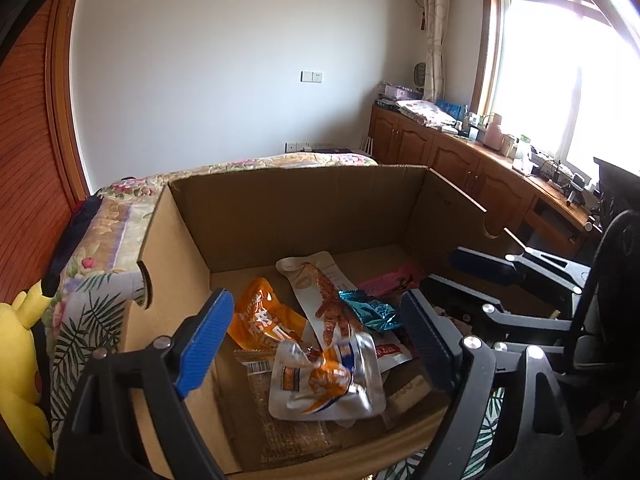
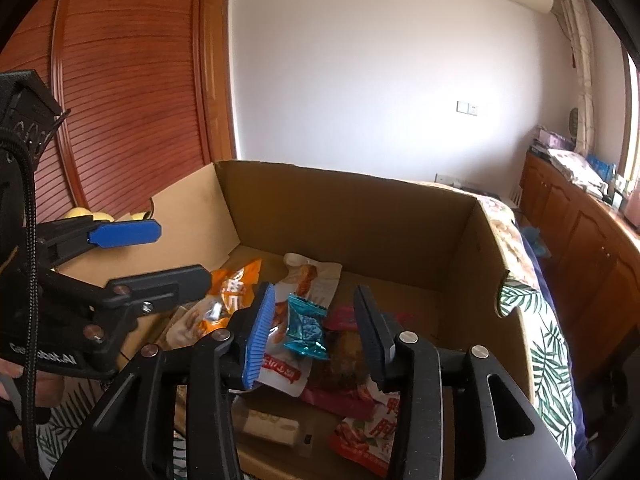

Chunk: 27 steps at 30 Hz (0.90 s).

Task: Organize snacks
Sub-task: 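Open both grippers to release the candy and pouch into the box, then move both open grippers back from the box toward the remaining snacks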

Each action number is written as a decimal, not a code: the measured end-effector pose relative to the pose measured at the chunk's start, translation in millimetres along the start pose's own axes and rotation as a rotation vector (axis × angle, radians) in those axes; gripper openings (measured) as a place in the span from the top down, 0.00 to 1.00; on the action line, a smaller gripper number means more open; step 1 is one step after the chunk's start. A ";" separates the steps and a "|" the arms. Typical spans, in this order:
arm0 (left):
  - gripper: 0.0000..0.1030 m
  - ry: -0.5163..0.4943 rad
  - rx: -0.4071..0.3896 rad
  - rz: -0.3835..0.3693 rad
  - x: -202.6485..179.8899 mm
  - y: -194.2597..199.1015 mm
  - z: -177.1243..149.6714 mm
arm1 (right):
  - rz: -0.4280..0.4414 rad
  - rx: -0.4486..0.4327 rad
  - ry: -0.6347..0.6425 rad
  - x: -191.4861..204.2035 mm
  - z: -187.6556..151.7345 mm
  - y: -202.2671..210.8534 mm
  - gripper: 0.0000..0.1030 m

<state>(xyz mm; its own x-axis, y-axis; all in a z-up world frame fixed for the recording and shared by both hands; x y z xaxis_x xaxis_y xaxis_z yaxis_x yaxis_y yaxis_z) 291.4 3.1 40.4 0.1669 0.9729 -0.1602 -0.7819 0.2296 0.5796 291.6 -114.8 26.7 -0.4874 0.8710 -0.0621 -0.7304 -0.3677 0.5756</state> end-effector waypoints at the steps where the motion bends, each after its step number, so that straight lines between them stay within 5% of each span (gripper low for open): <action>1: 0.16 -0.004 -0.004 0.002 0.4 2.5 0.4 | 0.001 -0.001 -0.003 0.1 -0.3 1.2 0.59; 16: 0.16 -0.041 -0.058 0.024 -14.4 56.1 -1.6 | -0.018 -0.035 -0.006 9.7 3.9 46.4 0.54; 27: 0.16 -0.001 -0.045 0.031 2.1 90.4 -32.4 | 0.024 -0.035 -0.017 30.6 -10.0 69.3 0.47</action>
<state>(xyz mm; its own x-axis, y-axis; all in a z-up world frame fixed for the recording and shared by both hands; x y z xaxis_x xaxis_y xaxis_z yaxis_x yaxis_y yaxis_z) 201.6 25.0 66.6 0.1431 0.9795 -0.1415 -0.8127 0.1979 0.5481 221.3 -116.8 56.5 -0.4974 0.8668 -0.0347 -0.7347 -0.3996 0.5482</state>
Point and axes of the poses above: each gripper's, at about its wrist camera, not at the fingertips, and y roughly against the way its jaws point, x to its left, z to its top, the point moved 2 cm from there along -y, roughly the way its jaws point, and after that the axes turned 4 degrees about y, right-handed, at the moved point
